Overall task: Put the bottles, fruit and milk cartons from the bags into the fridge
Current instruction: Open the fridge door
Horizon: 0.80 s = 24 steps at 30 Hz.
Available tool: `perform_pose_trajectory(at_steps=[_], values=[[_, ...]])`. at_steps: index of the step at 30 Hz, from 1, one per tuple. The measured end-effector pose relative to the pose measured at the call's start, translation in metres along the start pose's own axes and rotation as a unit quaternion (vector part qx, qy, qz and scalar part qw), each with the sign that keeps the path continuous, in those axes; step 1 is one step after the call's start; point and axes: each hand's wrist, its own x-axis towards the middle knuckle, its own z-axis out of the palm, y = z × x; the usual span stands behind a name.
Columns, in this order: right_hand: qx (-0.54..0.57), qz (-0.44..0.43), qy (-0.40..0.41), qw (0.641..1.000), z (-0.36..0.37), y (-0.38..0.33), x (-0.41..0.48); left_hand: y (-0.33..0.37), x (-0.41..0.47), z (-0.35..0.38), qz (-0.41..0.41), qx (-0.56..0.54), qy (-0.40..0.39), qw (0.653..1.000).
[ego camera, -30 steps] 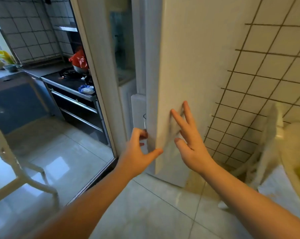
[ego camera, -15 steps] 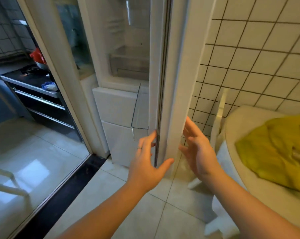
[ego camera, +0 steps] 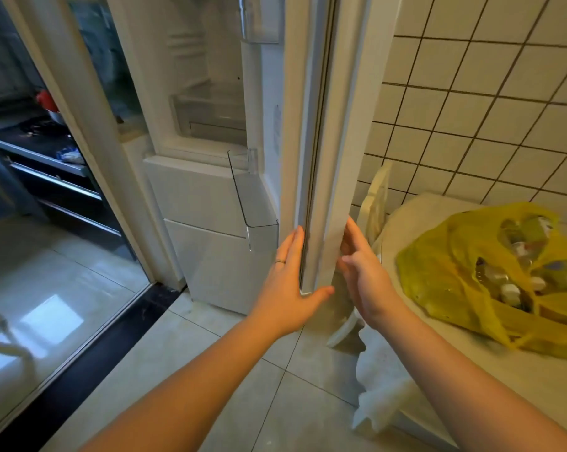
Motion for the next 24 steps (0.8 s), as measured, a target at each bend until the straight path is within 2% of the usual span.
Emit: perform_pose_trajectory(at_steps=[4, 9, 15, 19, 24], values=[[-0.013, 0.028, -0.015, 0.999, -0.009, -0.001, -0.01, 0.007, -0.001, 0.007, -0.019, 0.009, 0.017, 1.0], [-0.08, 0.055, -0.008, 0.995, -0.022, 0.007, -0.026, 0.016, -0.01, 0.011, -0.025, 0.02, 0.016, 0.999], [-0.203, 0.06, -0.007, 0.977, -0.061, 0.027, -0.065, 0.027, -0.042, 0.055, 0.021, 0.179, 0.038, 0.983], [-0.38, 0.023, 0.01, 0.925, -0.108, 0.045, -0.089, 0.035, -0.049, 0.095, 0.047, 0.214, -0.007, 0.976], [-0.556, 0.056, 0.048, 0.828, -0.164, 0.043, -0.123, 0.037, -0.036, 0.138, 0.097, 0.246, -0.083, 0.961]])
